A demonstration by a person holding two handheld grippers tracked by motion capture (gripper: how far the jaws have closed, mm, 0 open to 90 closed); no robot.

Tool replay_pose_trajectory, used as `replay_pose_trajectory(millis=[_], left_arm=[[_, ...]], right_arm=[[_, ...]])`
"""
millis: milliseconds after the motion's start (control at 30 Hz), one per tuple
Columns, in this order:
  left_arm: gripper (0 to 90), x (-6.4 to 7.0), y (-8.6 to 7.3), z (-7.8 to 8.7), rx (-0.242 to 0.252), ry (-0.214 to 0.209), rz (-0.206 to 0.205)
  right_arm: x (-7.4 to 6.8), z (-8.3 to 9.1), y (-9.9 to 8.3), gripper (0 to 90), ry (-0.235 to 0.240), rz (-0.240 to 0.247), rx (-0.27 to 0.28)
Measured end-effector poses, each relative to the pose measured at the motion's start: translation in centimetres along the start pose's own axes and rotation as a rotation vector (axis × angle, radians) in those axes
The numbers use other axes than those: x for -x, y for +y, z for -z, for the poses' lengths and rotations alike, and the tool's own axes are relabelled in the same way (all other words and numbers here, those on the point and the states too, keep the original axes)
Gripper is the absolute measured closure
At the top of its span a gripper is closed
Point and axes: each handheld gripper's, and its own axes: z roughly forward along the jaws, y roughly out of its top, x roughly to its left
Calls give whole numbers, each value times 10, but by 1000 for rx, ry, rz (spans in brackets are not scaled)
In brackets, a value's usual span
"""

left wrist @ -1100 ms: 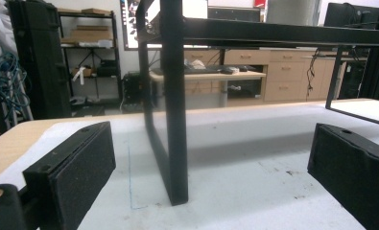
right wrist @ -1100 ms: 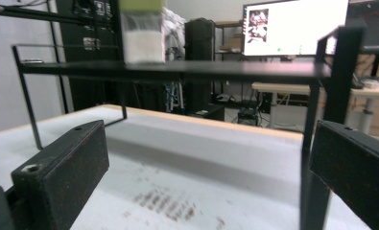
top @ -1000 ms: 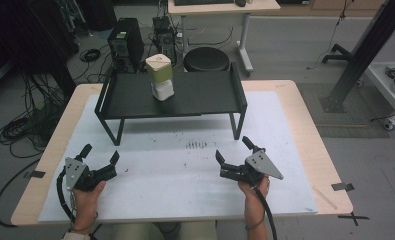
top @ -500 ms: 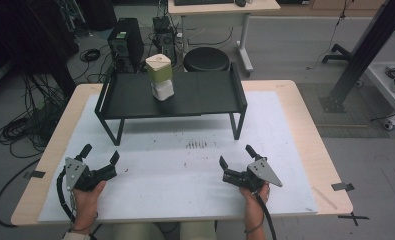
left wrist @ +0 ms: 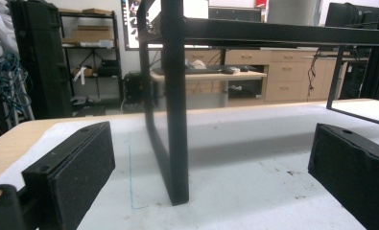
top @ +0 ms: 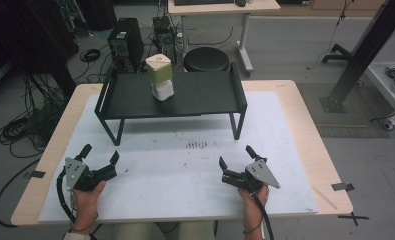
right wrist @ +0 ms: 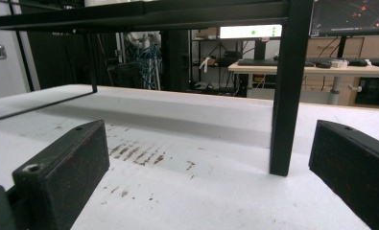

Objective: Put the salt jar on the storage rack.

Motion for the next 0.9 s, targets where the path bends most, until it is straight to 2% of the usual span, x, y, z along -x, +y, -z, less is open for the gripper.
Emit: replay_pose_trajectory(millis=[133,900], left_arm=[[26,0,0,0,0,1,0],[28,0,0,0,-1,4,-1]], right_arm=[[1,0,0,3,-2,-18,4],[0,0,0,2,0,-8,1]])
